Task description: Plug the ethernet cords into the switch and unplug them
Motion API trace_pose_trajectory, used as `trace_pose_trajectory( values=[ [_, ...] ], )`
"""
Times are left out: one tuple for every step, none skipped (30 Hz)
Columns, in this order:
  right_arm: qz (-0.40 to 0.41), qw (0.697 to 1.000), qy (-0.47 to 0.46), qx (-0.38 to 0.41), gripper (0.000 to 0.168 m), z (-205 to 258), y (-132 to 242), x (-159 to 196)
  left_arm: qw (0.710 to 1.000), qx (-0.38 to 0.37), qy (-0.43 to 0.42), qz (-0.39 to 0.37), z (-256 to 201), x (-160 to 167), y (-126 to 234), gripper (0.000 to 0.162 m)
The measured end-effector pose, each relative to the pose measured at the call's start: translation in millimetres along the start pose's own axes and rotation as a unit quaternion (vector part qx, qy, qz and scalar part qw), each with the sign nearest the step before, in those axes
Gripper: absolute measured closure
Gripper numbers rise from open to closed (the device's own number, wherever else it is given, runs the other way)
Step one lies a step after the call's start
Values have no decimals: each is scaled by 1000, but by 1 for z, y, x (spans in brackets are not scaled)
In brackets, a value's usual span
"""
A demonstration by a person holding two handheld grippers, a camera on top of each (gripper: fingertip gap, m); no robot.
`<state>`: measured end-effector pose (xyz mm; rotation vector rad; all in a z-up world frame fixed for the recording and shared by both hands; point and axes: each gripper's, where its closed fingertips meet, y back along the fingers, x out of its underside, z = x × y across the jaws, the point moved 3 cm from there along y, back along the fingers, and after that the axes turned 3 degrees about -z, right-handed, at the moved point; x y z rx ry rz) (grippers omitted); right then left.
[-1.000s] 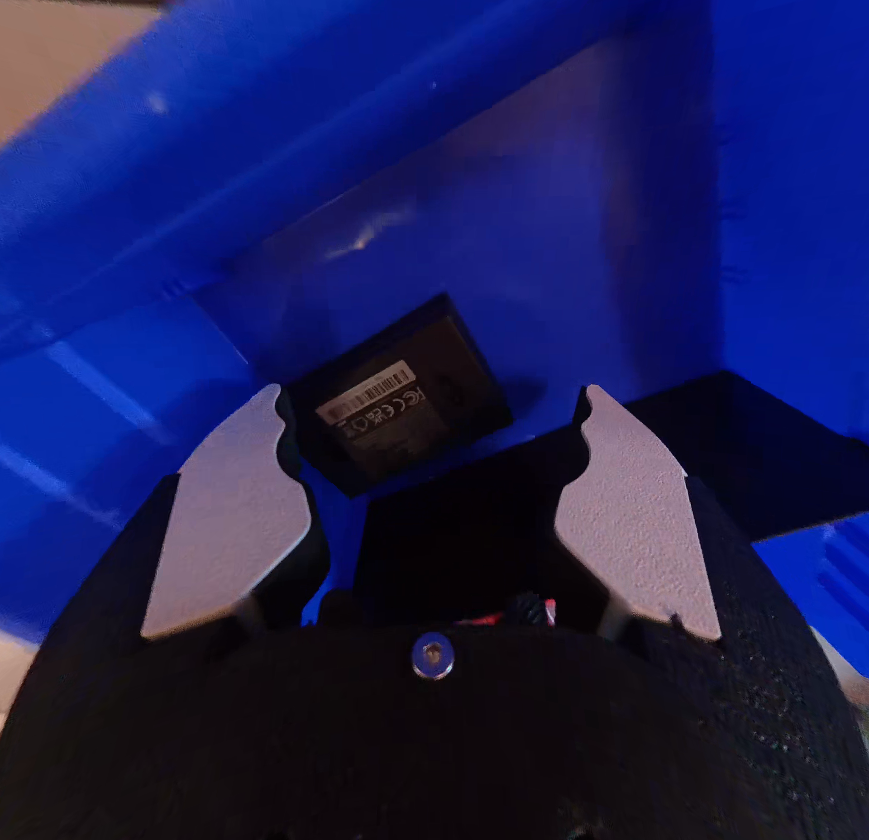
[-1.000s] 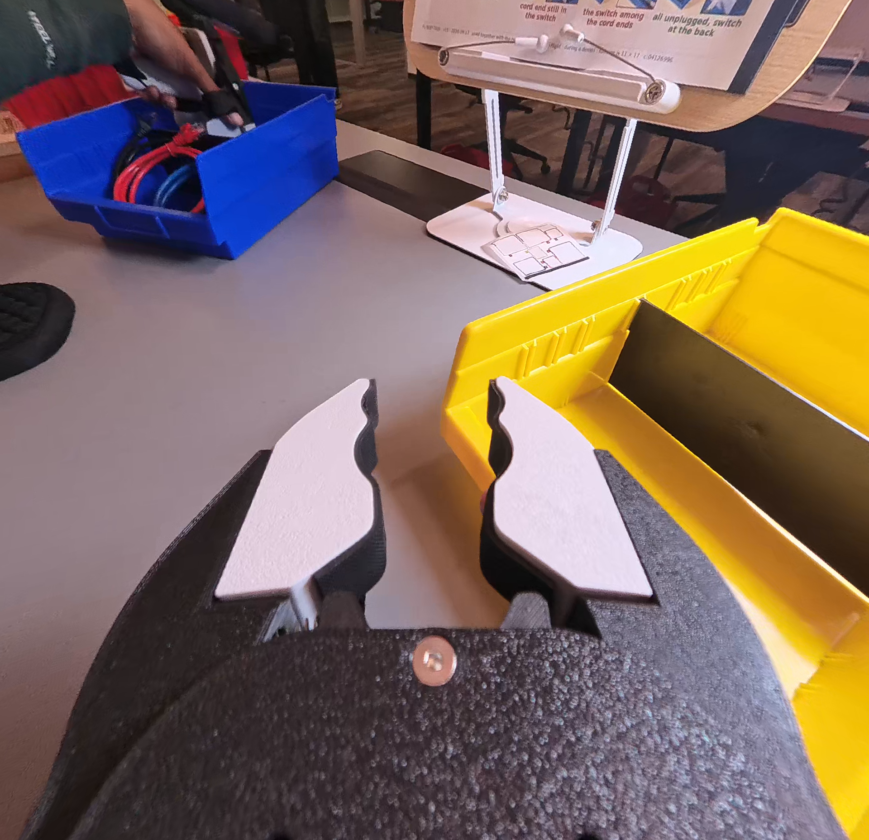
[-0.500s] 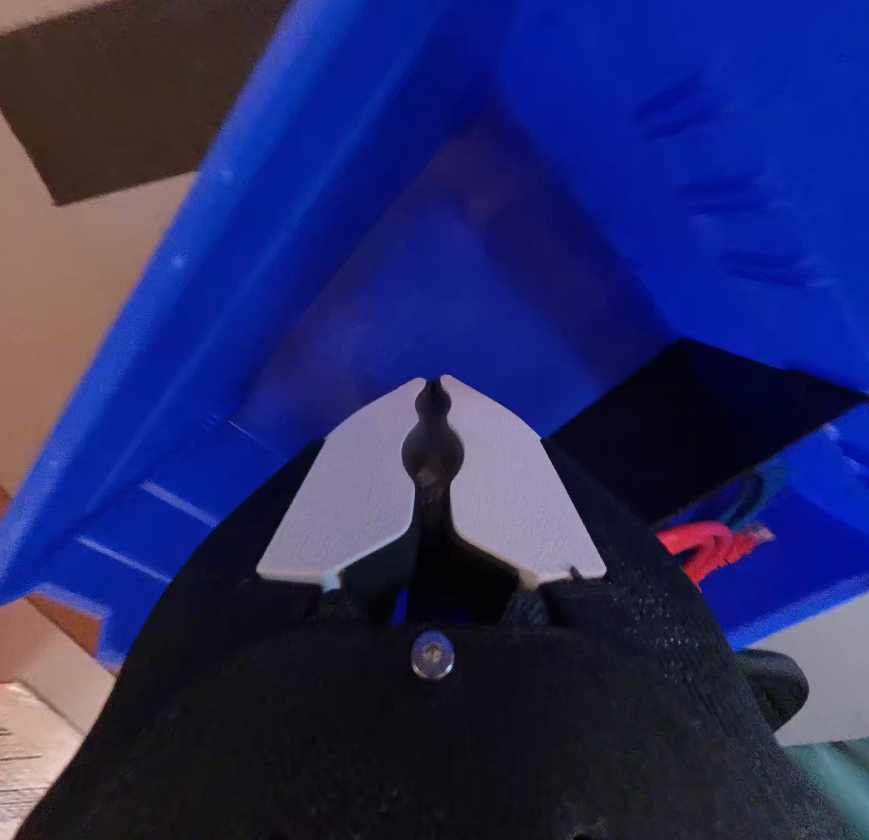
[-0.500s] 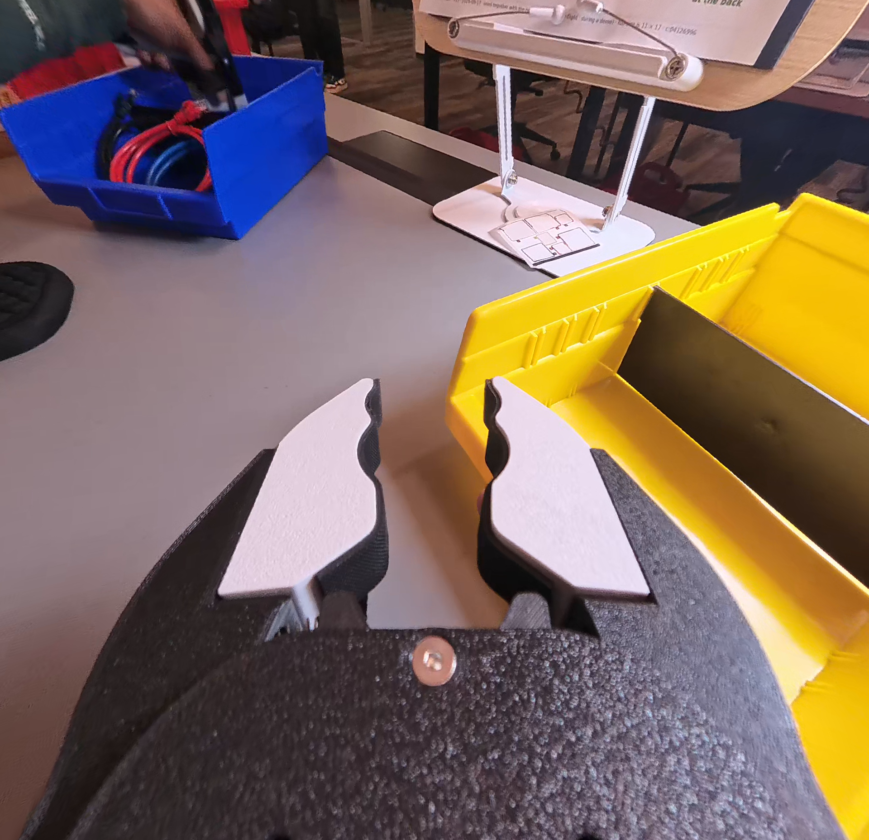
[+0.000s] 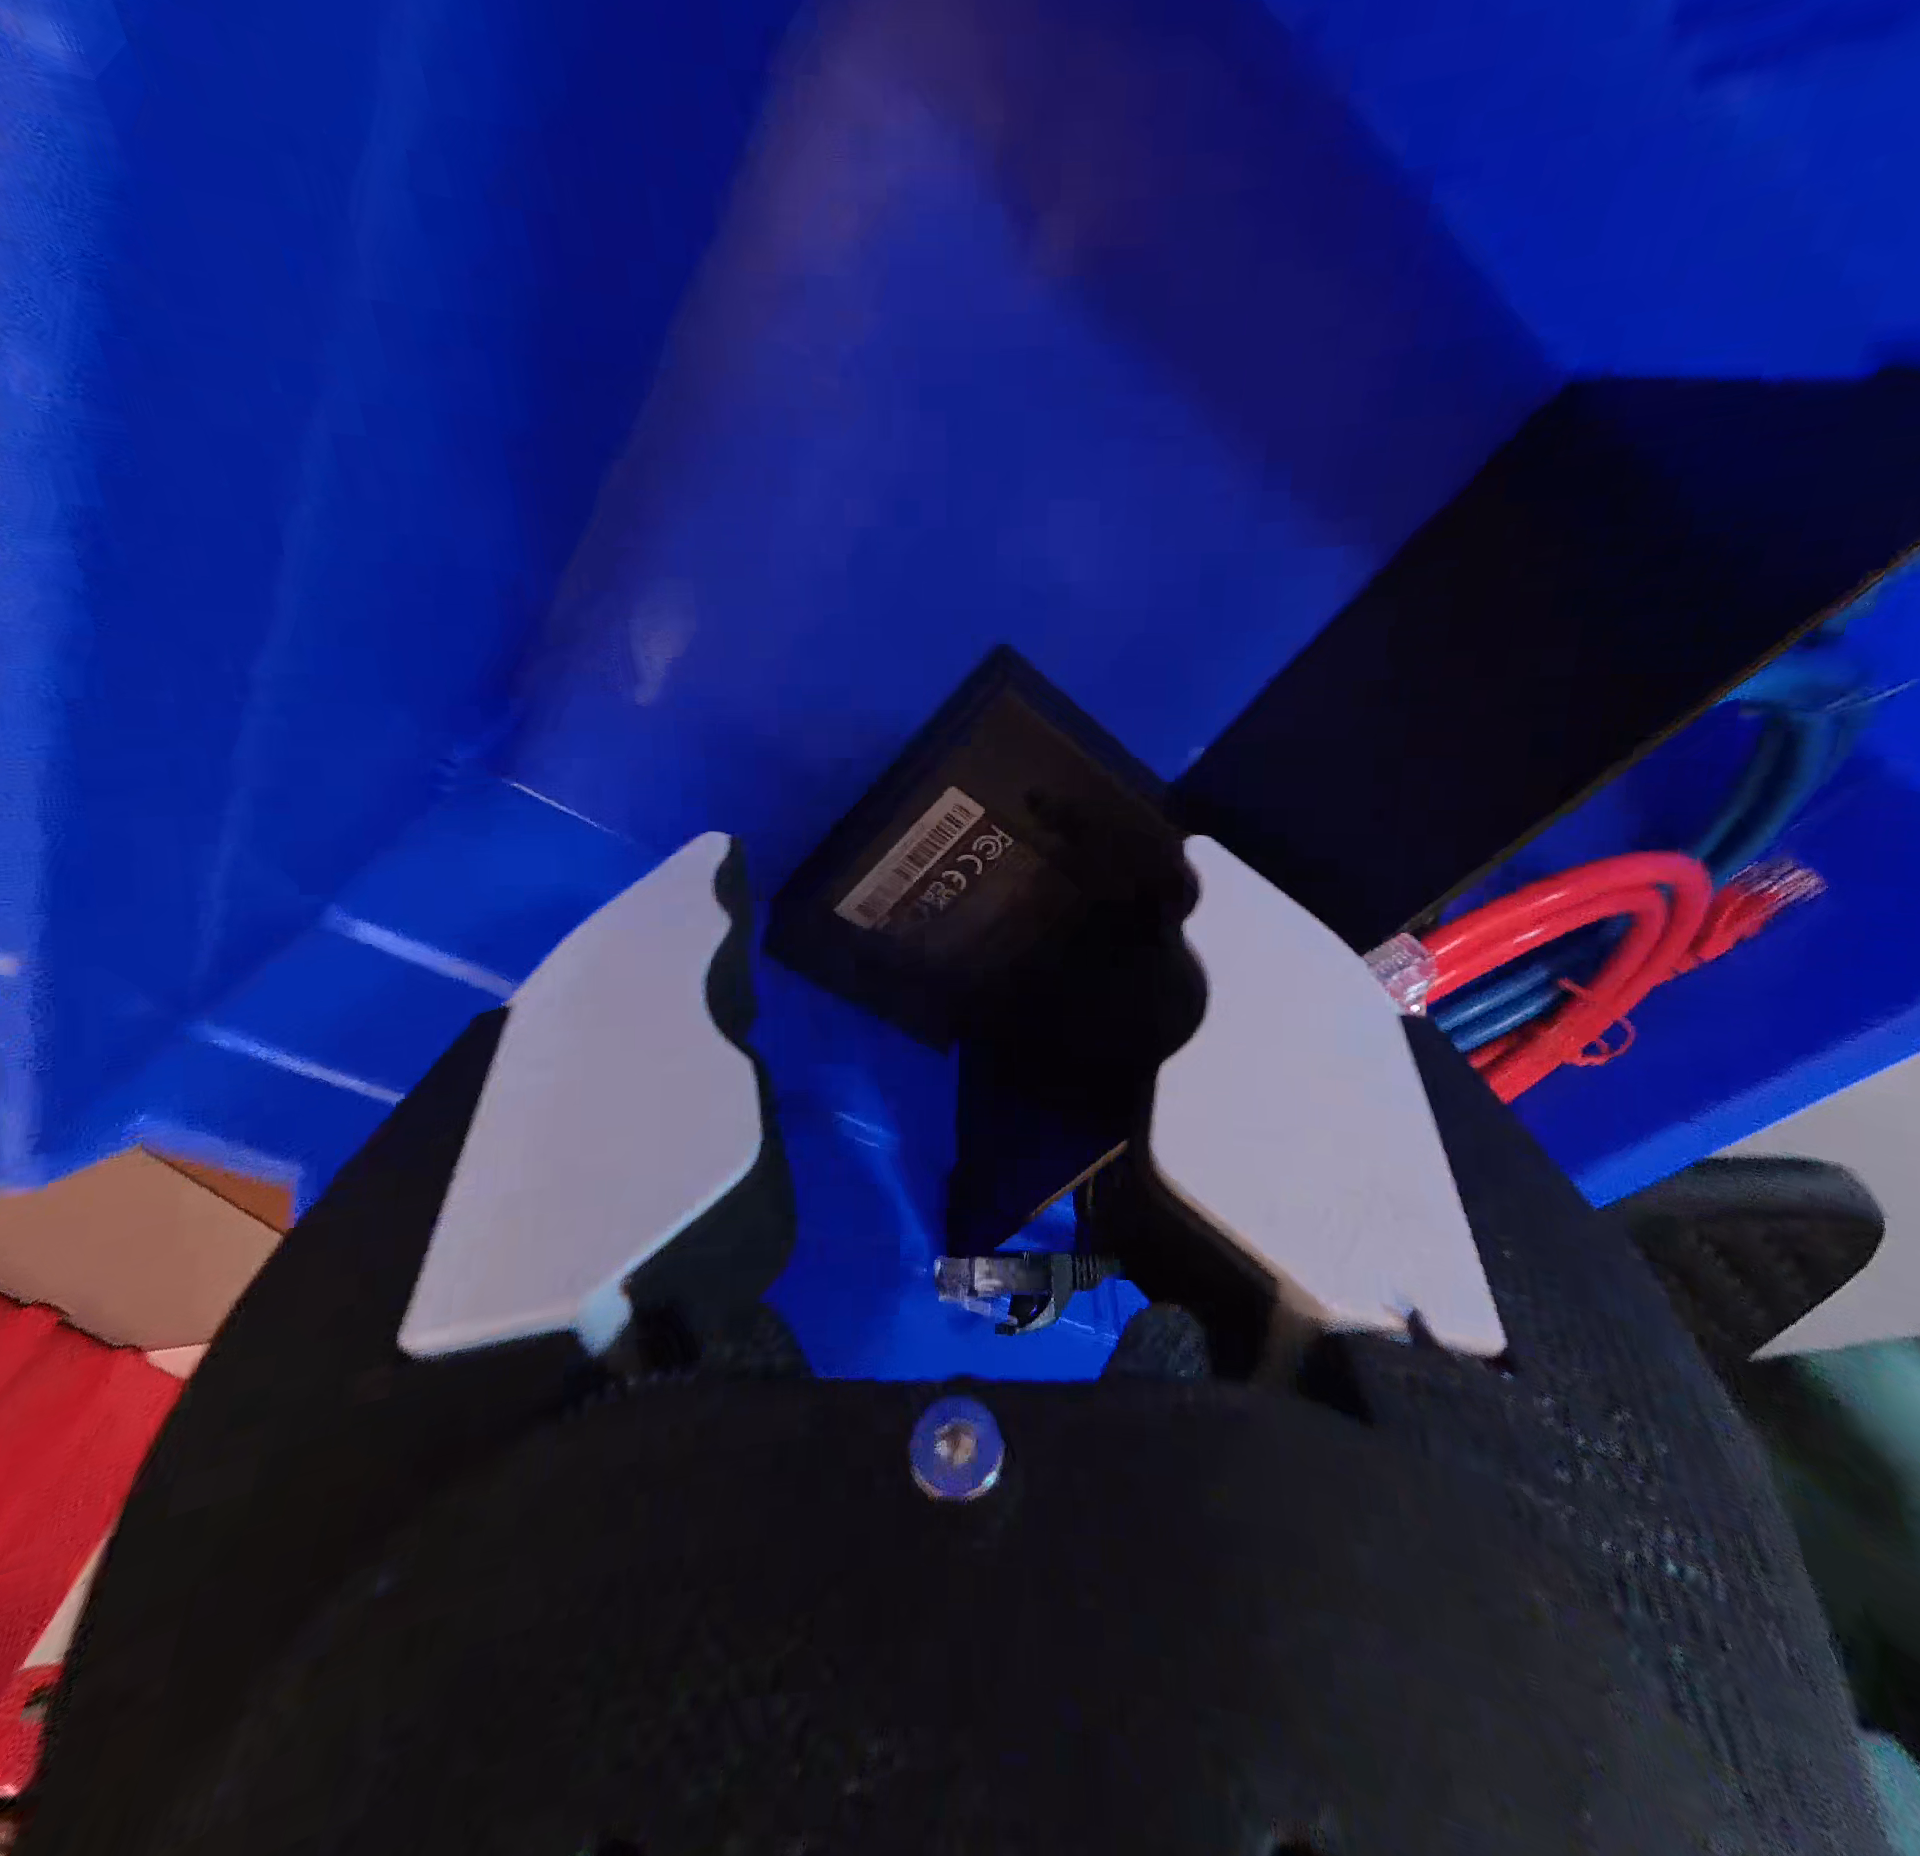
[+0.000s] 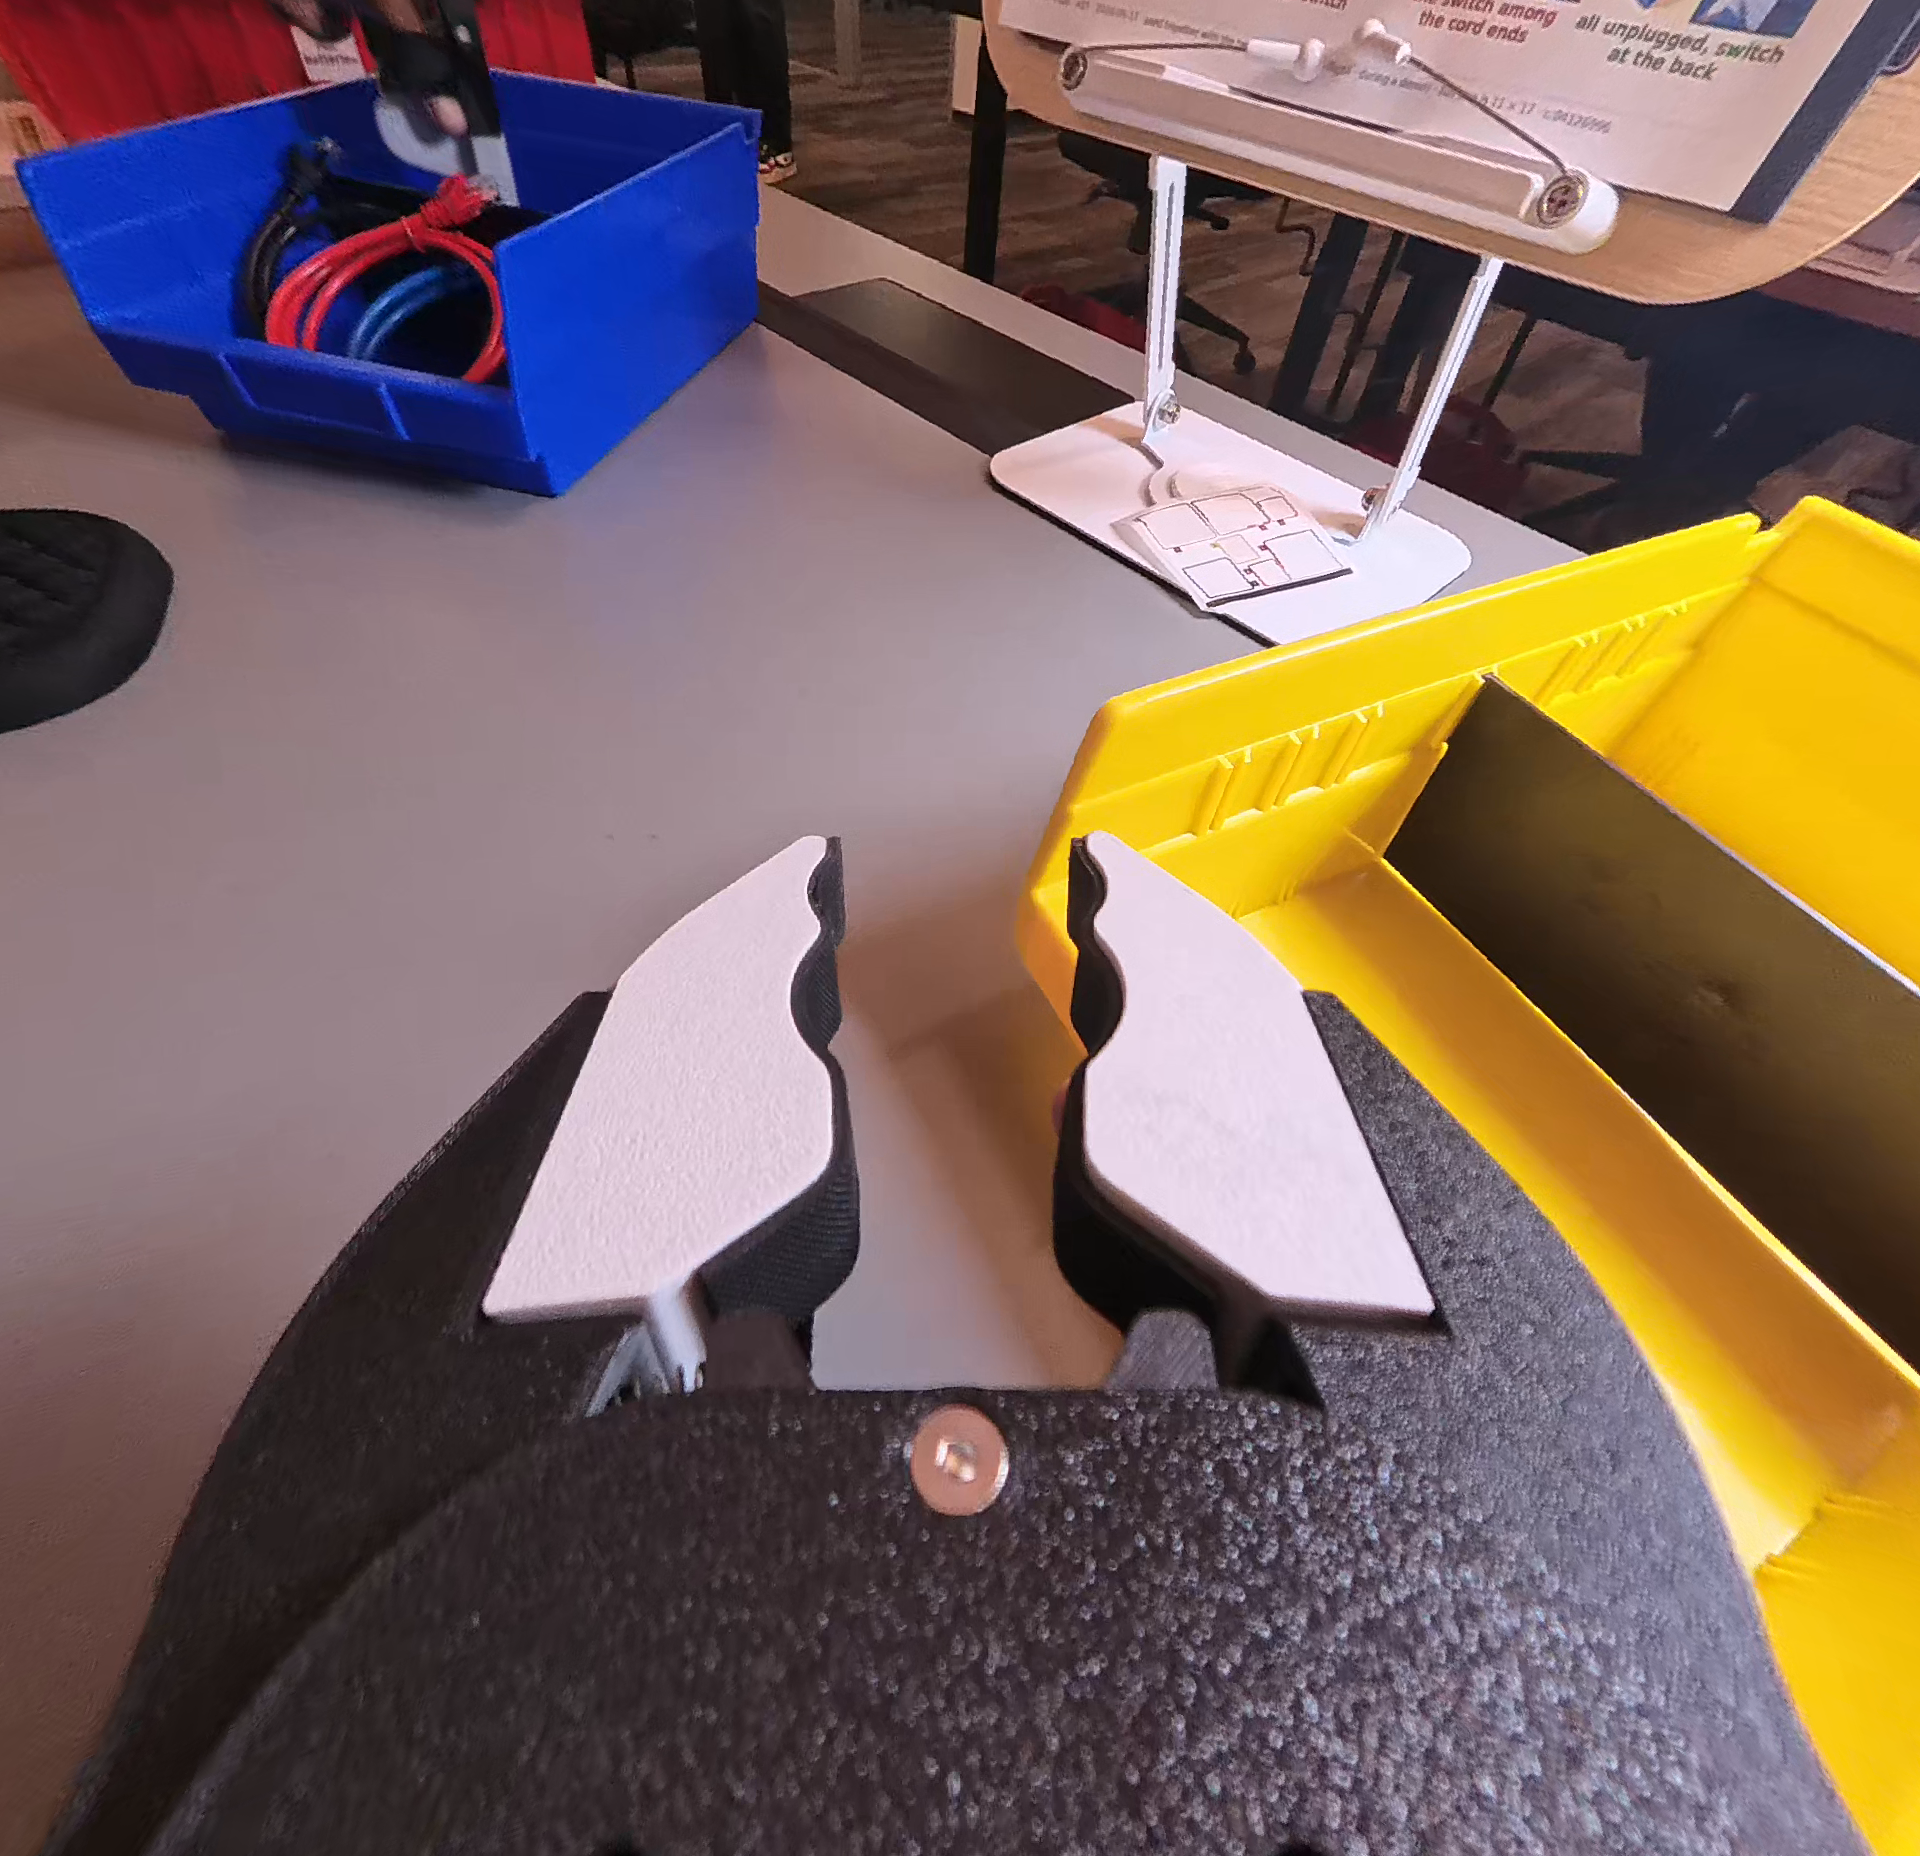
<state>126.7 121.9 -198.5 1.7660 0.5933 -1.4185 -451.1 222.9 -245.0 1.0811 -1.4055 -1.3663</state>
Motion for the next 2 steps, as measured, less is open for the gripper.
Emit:
trace_pose_trajectory(
  values=[
    [1,1000,1,-1,127,0,0,0,1000,7,-3,13,-2,2,-6,77],
    [2,1000,1,-3,127,1,-1,1,1000,15,-1,22,-3,2,-10,77]
  ],
)
